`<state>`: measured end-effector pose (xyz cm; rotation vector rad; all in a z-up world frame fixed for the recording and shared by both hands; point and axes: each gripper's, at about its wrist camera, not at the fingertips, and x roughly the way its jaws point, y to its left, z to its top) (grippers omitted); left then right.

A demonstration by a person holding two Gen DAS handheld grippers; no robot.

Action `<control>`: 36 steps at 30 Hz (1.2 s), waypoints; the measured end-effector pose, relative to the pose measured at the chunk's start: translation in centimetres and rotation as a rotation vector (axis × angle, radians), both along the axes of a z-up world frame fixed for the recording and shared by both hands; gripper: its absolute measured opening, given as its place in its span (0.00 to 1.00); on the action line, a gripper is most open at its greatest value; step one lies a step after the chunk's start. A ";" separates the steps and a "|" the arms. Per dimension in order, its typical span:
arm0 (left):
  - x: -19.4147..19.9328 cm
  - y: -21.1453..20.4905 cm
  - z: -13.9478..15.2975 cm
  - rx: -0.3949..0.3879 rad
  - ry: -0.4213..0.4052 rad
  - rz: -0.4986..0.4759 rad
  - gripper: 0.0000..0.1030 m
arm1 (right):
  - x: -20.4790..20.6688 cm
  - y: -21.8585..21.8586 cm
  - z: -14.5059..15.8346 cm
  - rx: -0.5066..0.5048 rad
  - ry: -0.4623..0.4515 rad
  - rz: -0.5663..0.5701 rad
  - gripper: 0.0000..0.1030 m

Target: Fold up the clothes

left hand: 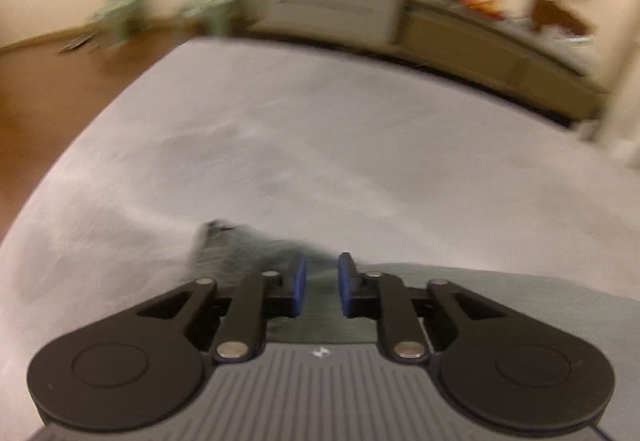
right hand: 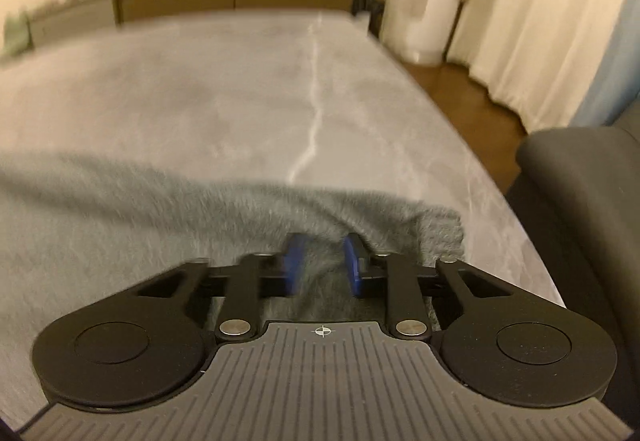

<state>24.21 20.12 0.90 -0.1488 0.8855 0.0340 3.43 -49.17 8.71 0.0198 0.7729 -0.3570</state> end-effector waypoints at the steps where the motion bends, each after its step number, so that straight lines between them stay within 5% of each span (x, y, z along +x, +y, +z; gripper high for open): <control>1: -0.1 -0.6 -0.2 0.006 0.012 -0.036 0.21 | -0.2 0.4 0.4 0.008 -0.044 0.029 0.28; 3: 0.7 -0.6 -2.0 0.041 0.073 -0.038 0.20 | -0.5 0.4 0.1 -0.012 -0.052 0.086 0.36; 6: 1.4 1.6 -3.0 0.043 0.083 0.036 0.04 | 0.0 -2.3 -1.5 0.013 0.032 0.036 0.38; 8: 1.4 2.7 -2.8 0.030 0.087 0.089 0.04 | -0.4 -5.0 -1.2 0.075 0.024 -0.057 0.00; 11: 0.4 2.3 -1.4 0.028 0.073 0.117 0.12 | -0.5 -4.5 -0.8 0.001 0.011 -0.092 0.00; 12: -0.8 1.4 -0.3 0.014 0.039 0.081 0.17 | -0.5 -3.8 -0.6 -0.033 0.005 -0.092 0.08; 15: -4.6 -1.7 1.9 -0.050 -0.035 -0.035 0.23 | -1.8 3.1 1.1 -0.129 -0.109 0.099 0.12; 18: -8.5 -4.7 1.9 -0.124 -0.048 -0.142 0.25 | -4.2 14.4 1.2 -0.131 -0.211 0.466 0.28; 19: -9.4 -5.5 1.5 -0.135 -0.042 -0.168 0.26 | -4.9 18.1 0.6 -0.126 -0.205 0.587 0.36; 21: -11.3 -7.2 0.6 -0.156 -0.031 -0.219 0.26 | -6.3 25.0 -0.7 -0.155 -0.186 0.813 0.37; 24: -14.2 -9.7 -0.8 -0.188 -0.014 -0.297 0.26 | -7.9 31.5 -2.8 -0.344 -0.166 1.008 0.41; 27: -16.9 -12.0 -2.1 -0.218 0.002 -0.369 0.28 | -7.7 33.1 -4.1 -0.432 -0.122 1.048 0.41; 34: -17.2 -10.6 -1.8 -0.291 0.009 -0.328 0.30 | -6.7 33.1 -5.3 -0.557 -0.038 1.040 0.40; 36: -17.0 -10.9 -1.5 -0.290 -0.003 -0.334 0.31 | -6.6 33.7 -5.2 -0.588 -0.020 1.018 0.25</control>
